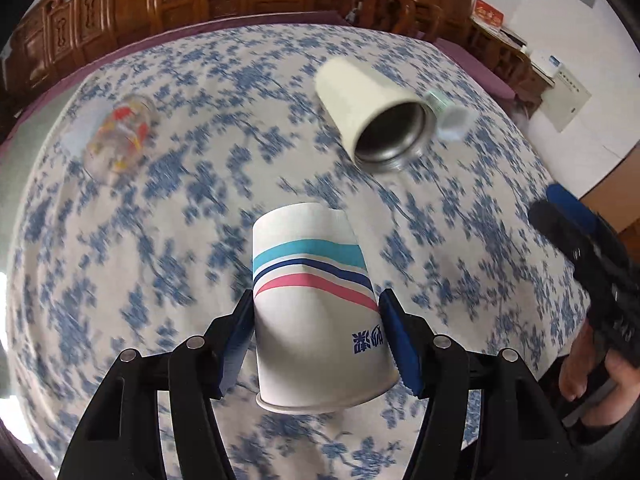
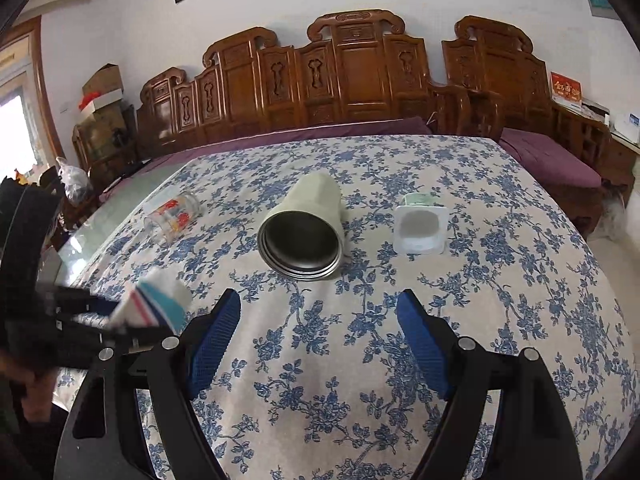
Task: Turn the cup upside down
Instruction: 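Lift the striped paper cup with the right gripper and rotate it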
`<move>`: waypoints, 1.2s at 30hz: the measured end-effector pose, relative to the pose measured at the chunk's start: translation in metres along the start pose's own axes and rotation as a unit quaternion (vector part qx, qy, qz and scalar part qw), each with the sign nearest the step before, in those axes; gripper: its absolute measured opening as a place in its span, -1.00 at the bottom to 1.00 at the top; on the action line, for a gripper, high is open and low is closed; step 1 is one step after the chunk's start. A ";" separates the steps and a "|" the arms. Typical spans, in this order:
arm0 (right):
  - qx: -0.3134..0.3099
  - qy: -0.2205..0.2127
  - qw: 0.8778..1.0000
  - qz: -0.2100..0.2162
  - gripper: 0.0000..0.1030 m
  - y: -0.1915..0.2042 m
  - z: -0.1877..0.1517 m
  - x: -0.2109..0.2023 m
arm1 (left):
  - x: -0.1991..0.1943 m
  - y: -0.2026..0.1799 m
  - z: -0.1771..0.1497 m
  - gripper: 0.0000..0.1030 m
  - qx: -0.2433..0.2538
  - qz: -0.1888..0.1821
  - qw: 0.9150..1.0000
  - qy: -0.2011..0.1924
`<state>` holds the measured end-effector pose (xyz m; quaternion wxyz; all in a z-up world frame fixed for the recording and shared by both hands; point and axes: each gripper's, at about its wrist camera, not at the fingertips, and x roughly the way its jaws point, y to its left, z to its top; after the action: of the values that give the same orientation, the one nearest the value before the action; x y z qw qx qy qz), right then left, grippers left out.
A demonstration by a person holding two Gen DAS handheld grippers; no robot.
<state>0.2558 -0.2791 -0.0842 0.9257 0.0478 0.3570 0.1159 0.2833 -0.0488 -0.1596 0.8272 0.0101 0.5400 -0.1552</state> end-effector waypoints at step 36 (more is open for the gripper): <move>0.008 0.110 0.990 0.090 0.42 0.079 0.011 0.046 | -0.089 0.054 -0.056 0.85 -0.030 0.150 0.960 -0.236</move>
<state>0.2817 -0.1918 -0.0924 0.8661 0.0742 0.4520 0.2000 0.2152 0.0346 -0.1108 0.9448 0.0287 0.3261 -0.0111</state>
